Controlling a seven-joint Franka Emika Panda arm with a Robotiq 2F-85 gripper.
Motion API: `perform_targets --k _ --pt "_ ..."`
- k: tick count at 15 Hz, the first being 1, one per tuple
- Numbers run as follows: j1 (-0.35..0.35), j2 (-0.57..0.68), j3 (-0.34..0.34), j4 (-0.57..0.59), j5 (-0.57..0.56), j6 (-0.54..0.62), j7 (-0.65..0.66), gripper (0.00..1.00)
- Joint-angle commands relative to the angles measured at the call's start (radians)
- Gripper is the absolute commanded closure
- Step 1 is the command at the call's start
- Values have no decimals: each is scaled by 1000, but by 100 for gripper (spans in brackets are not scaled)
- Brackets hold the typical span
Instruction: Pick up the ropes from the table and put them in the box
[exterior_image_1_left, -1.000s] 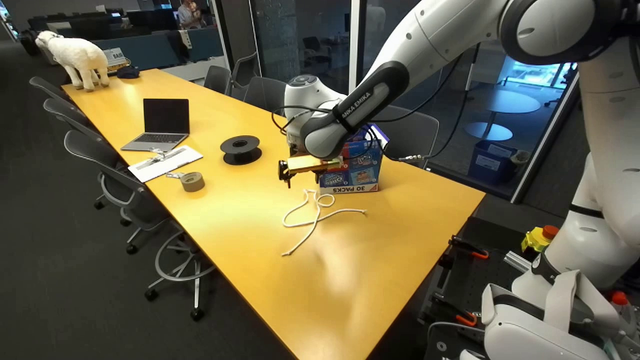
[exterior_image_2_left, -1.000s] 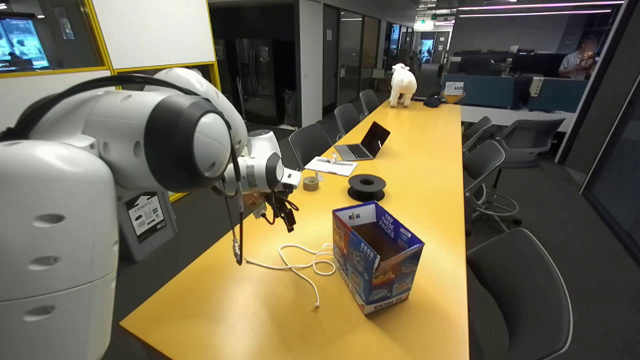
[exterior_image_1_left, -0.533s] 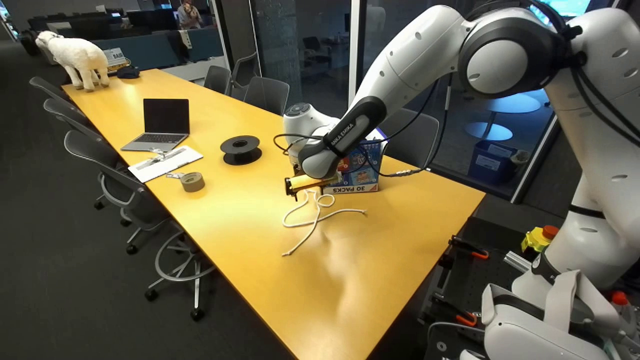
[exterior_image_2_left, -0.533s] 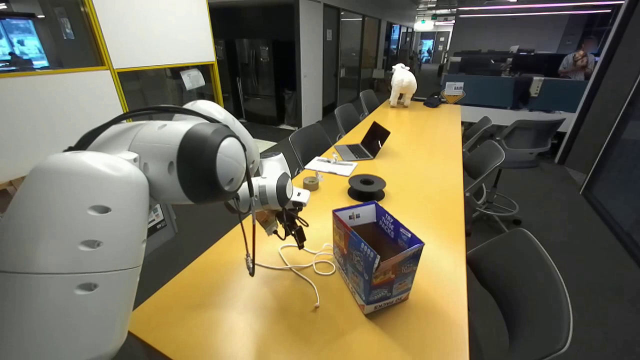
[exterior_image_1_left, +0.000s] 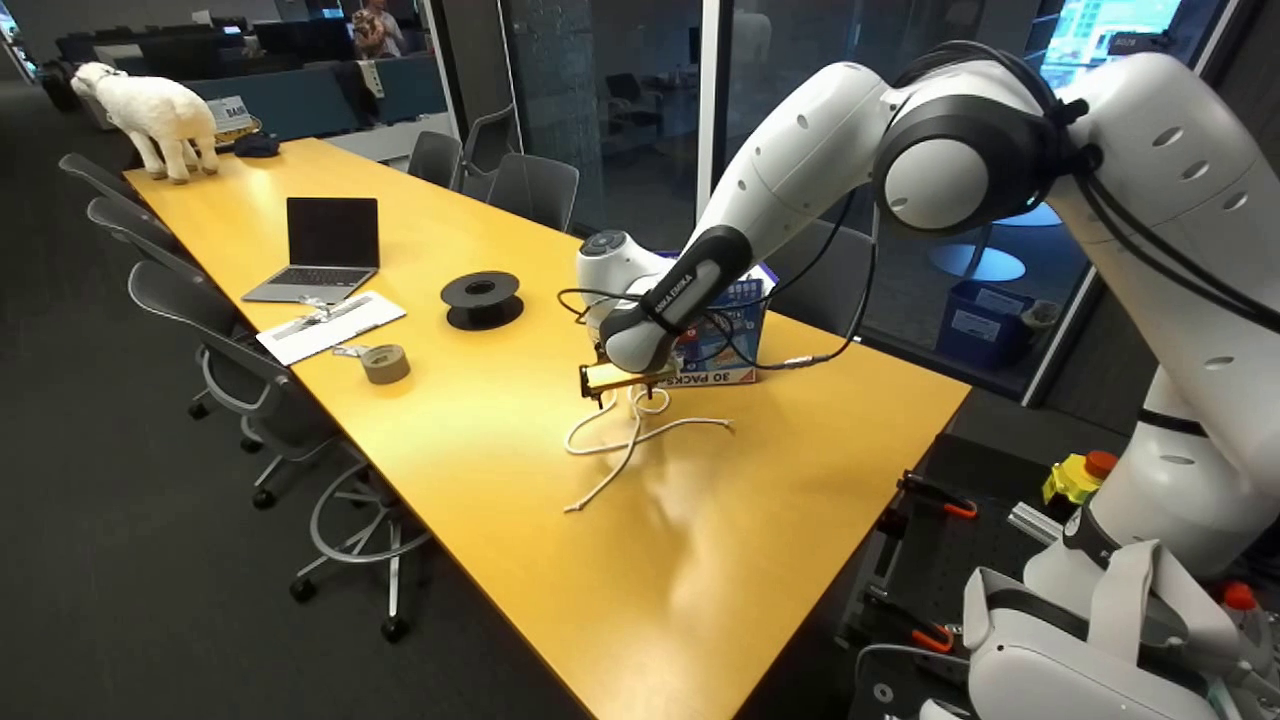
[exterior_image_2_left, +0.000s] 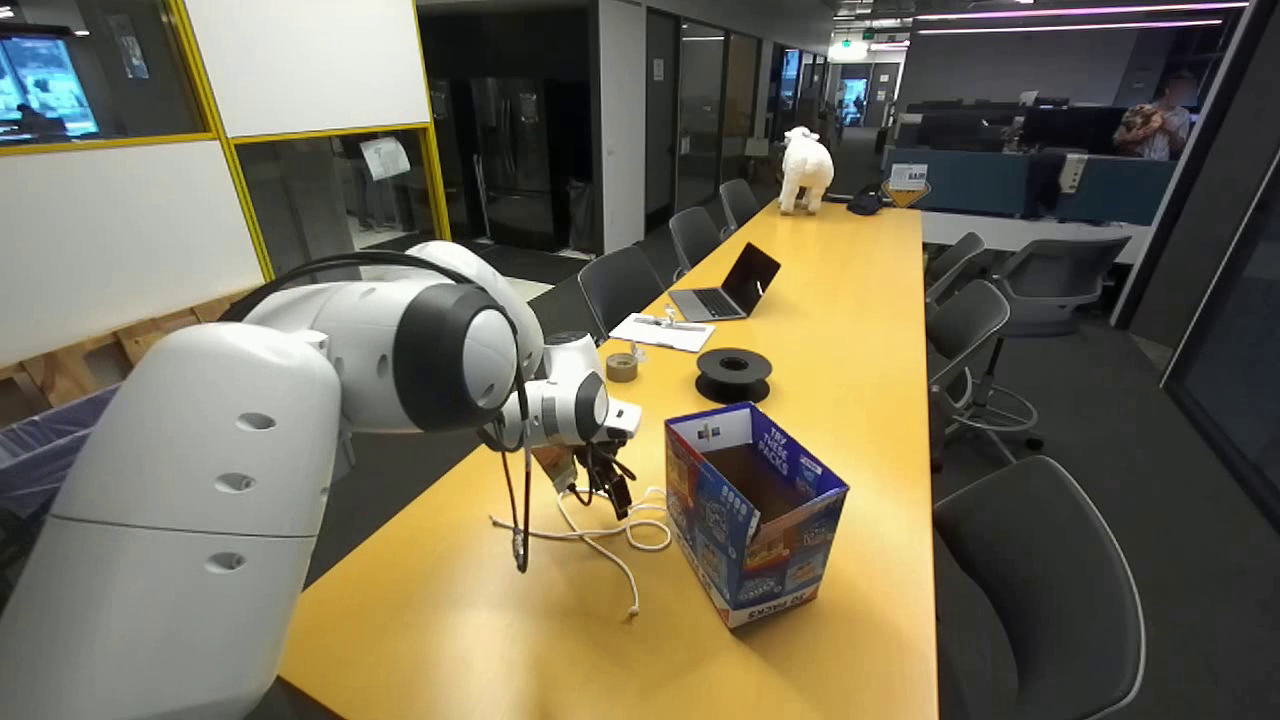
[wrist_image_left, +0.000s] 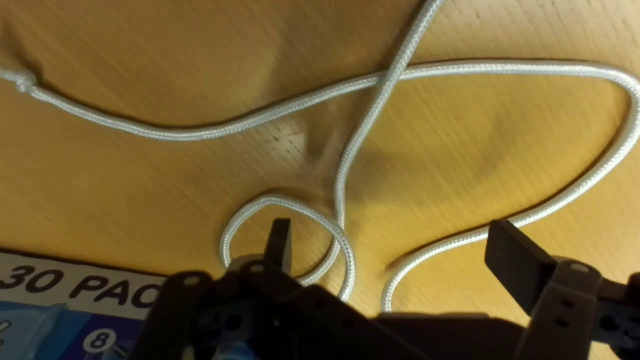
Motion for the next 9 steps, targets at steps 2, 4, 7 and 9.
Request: perform_targets --k 2,4,7,9 --pt "-19 73 -3 66 88 72 -7 0" --pt "-22 90 -5 80 112 84 -12 0" --pt "-17 108 -17 104 124 88 -10 0" --pt "-9 118 -30 120 121 92 -3 0"
